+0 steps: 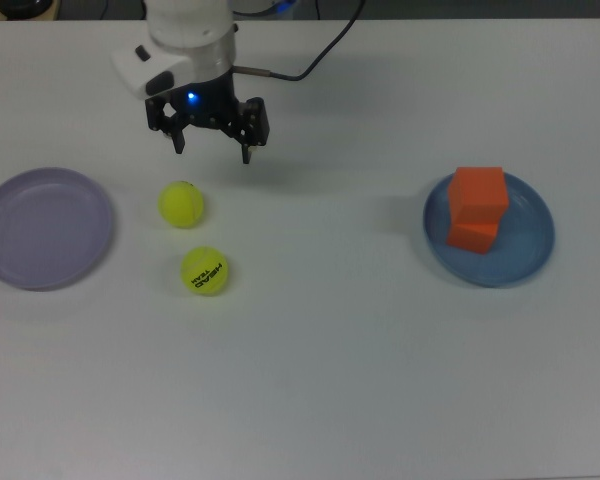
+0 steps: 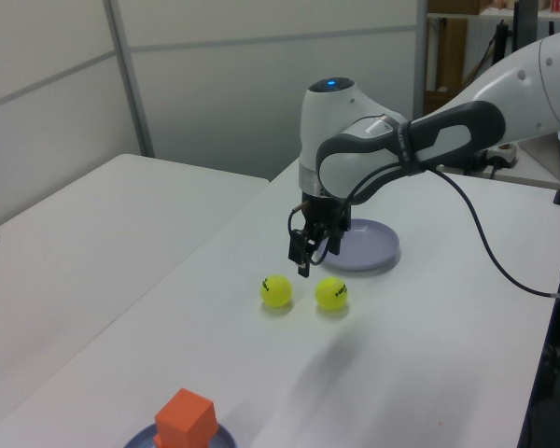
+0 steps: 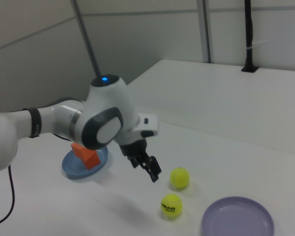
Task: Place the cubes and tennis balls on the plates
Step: 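Move the gripper to a yellow tennis ball and lower, then grasp the tennis ball and place it on the lavender plate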
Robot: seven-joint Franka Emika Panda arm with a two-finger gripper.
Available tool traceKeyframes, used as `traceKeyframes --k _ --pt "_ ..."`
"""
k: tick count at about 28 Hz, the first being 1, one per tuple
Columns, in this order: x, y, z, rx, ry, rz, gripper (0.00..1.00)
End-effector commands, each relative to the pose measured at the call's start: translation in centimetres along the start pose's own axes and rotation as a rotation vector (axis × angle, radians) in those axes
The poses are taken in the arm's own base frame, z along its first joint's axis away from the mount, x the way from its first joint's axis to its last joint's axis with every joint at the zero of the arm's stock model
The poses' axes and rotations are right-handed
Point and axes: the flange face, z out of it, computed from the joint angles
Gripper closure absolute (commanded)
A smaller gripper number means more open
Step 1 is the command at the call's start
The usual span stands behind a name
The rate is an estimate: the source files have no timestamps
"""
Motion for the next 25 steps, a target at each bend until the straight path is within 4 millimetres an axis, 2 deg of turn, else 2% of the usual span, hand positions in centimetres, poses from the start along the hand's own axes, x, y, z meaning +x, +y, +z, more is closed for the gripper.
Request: traceKeyframes --k 1,5,9,16,25 --pt "0.2 3.2 2.0 0.069 -0.013 -0.026 0.00" --pt "0.6 5.3 3.6 0.054 -0.027 -0.013 0.00" --pt "1.2 6.1 6.0 0.036 -0.026 -0.014 0.00" --pt "1.6 6.3 9.3 0.017 -0.036 -0.027 0.00" --pt "1.6 6.5 10.8 0.009 -0.046 -0.033 0.00"
